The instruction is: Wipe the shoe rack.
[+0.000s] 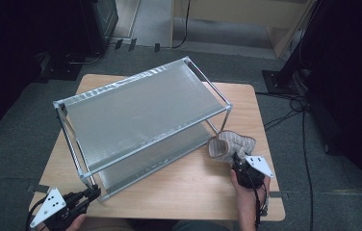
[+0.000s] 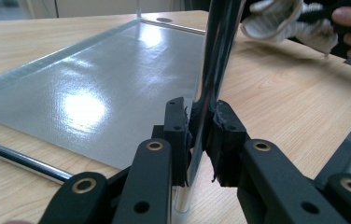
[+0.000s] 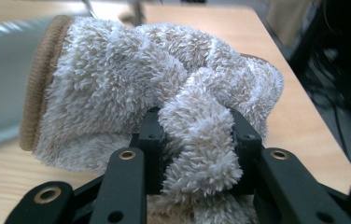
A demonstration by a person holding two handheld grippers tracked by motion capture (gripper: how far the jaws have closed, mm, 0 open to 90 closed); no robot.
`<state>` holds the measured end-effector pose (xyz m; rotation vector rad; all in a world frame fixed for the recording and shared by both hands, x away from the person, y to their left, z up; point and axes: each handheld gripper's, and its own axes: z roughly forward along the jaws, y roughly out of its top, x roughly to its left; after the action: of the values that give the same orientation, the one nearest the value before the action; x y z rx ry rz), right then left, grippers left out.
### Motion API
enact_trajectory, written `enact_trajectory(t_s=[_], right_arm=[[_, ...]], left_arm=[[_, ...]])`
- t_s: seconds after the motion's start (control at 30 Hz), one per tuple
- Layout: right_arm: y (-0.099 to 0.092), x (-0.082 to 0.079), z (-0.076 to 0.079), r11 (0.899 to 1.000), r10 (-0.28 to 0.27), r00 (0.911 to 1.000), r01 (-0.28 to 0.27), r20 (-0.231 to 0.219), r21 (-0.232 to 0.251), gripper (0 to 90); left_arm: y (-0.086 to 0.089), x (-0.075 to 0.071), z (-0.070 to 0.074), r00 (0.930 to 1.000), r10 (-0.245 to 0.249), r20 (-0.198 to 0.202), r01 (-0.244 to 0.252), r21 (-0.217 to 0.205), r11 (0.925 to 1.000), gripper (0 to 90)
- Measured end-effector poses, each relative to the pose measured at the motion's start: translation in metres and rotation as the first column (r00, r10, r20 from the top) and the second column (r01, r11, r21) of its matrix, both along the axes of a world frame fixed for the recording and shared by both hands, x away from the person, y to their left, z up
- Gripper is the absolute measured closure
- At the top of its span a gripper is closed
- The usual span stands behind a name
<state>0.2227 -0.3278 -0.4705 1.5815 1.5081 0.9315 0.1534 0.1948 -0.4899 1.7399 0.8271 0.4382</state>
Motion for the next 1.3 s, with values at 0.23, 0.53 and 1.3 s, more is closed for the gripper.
enact_trajectory(t_s=[0.23,0.53,1.3], right_arm=[[0.014,-0.001,0.030,0.999,0.043,0.9950,-0.043,0.090,-0.004,65.0],[0.001,0.002,0.069,0.997,-0.051,0.9750,0.038,0.216,0.064,63.9],[0.049,0.059,0.109,0.994,0.091,0.9372,-0.106,0.337,0.027,60.5]], left_arm=[[-0.002,0.000,0.000,1.0000,-0.004,0.001,0.004,0.009,1.0000,79.0],[-0.003,-0.001,0.000,0.9999,-0.010,0.007,0.010,0.017,0.9998,79.3],[-0.004,0.000,-0.001,0.9991,-0.033,0.026,0.032,0.045,0.9985,80.7]])
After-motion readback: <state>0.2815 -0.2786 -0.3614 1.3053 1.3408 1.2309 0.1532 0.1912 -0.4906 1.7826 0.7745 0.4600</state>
